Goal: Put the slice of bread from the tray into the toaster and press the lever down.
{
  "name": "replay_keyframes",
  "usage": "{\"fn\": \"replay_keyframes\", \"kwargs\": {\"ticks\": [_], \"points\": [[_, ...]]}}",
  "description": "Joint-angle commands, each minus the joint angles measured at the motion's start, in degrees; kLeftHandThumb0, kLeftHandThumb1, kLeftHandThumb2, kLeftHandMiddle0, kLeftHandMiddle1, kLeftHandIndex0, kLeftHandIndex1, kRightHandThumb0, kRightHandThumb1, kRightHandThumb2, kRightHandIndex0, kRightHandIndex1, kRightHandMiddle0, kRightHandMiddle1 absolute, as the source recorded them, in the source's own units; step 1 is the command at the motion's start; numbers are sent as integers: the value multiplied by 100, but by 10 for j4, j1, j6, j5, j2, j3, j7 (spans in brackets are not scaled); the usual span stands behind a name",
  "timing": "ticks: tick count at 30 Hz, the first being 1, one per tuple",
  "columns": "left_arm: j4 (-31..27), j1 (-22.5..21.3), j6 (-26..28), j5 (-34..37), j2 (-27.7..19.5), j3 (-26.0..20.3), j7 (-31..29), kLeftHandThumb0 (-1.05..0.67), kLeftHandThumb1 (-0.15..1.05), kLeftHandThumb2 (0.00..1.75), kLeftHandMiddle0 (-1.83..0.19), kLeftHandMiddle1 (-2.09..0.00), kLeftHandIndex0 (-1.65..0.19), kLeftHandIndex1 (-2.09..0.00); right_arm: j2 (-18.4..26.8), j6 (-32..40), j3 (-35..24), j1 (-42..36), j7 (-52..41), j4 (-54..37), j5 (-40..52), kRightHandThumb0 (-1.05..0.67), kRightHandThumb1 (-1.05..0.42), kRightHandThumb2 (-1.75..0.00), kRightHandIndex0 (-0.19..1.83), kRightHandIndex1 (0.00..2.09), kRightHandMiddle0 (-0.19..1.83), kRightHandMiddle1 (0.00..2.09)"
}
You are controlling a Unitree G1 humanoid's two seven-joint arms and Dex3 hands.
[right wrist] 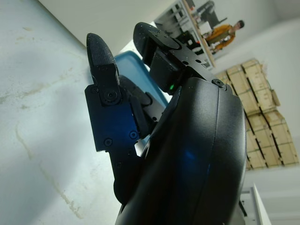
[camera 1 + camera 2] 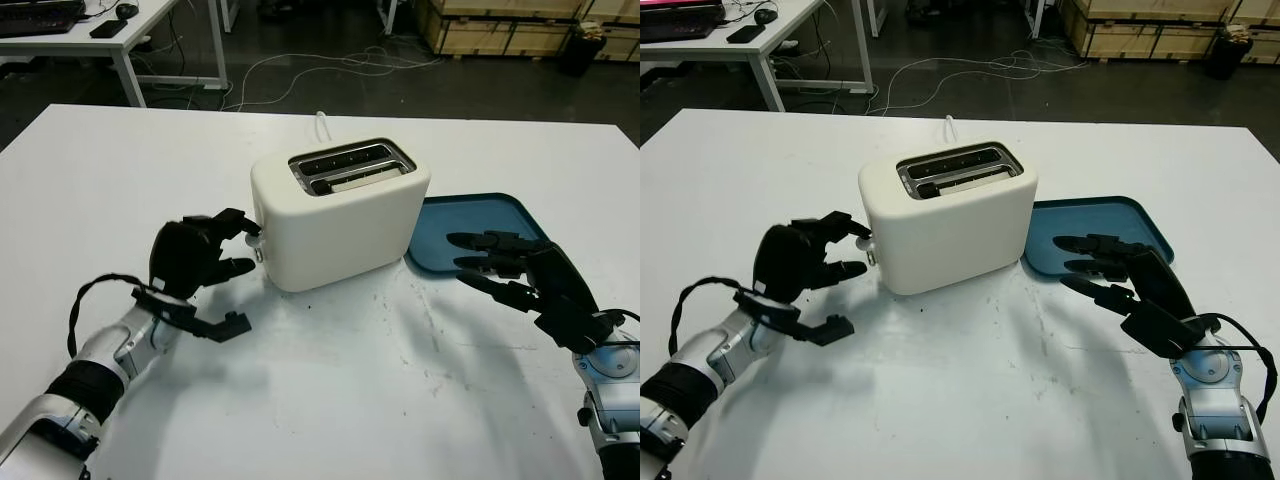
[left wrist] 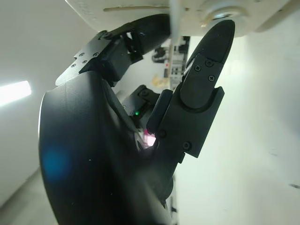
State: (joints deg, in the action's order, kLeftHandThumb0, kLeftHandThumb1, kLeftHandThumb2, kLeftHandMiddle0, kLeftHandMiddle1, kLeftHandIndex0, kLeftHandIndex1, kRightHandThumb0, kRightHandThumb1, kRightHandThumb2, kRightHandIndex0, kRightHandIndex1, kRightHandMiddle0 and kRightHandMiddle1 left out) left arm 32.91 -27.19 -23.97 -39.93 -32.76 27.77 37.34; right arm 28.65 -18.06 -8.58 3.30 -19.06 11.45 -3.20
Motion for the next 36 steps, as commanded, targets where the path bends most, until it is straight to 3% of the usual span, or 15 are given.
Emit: {"fn": "replay_keyframes", "kwargs": {"ticks": [1, 6, 10, 17, 19, 20, 21, 23, 26, 28, 30, 33, 36], "points": [[-32, -19, 14, -96, 49, 130, -244, -63, 70, 0, -100, -169, -136, -9, 3, 26, -2, -1, 1, -15, 5, -50, -92, -8, 92, 0, 79, 0], [-53, -27, 15, -96, 38, 126, -257, -65, 70, 0, -101, -171, -138, -7, 2, 16, -1, 2, 0, -6, 5, -48, -92, -8, 92, 0, 79, 0], [-57, -36, 3, -89, 31, 123, -263, -66, 69, 0, -101, -141, -139, -4, 1, 22, -1, 1, 0, -11, 6, -46, -92, -8, 92, 1, 80, 0], [-66, -45, 0, -88, 27, 123, -297, -66, 70, 0, -103, -136, -139, -3, 2, 31, -1, -3, 2, -21, 2, -46, -92, -8, 92, 0, 80, 0], [-65, -43, -1, -86, 29, 121, -303, -65, 70, 0, -101, -117, -139, -2, 2, 22, -2, -2, 0, -14, 5, -47, -92, -8, 92, 0, 81, 0], [-66, -41, -2, -83, 31, 119, -306, -65, 70, 0, -101, -117, -139, -2, 2, 20, -2, -2, 1, -15, 4, -47, -92, -8, 92, 0, 81, 0], [-67, -39, -2, -83, 31, 118, -304, -66, 69, 1, -99, -120, -140, -2, 2, 23, -2, -3, 2, -18, 4, -47, -92, -8, 92, 0, 81, 0], [-72, -33, 0, -84, 32, 117, -298, -68, 69, 1, -101, -155, -142, -2, 3, 31, -2, -5, 1, -24, 4, -48, -92, -8, 92, 0, 81, 0], [-81, -17, 4, -78, 37, 116, -290, -67, 69, 1, -102, -168, -143, -2, 1, 30, -2, -8, 1, -26, 5, -47, -92, -8, 92, 0, 81, 0], [-63, 2, 8, -50, 60, 114, -297, -64, 70, 1, -102, -167, -142, -1, 1, 38, -2, -10, 1, -31, 5, -48, -92, -8, 92, 0, 80, 0], [-7, 15, 29, -39, 102, 125, -306, -66, 72, 1, -101, -168, -142, -1, 0, 37, -2, -10, 1, -27, 5, -48, -92, -9, 92, 0, 80, 0], [108, 19, 57, -63, 169, 160, -296, -67, 74, 1, -102, -145, -143, -1, 3, 32, 0, -9, -1, -18, 3, -48, -92, -9, 92, 0, 80, 0], [131, 22, 67, -64, 193, 172, -302, -66, 77, 0, -109, -105, -137, 0, 3, 35, -1, -3, -4, -13, 7, -48, -92, -9, 91, 0, 80, 0]]}}
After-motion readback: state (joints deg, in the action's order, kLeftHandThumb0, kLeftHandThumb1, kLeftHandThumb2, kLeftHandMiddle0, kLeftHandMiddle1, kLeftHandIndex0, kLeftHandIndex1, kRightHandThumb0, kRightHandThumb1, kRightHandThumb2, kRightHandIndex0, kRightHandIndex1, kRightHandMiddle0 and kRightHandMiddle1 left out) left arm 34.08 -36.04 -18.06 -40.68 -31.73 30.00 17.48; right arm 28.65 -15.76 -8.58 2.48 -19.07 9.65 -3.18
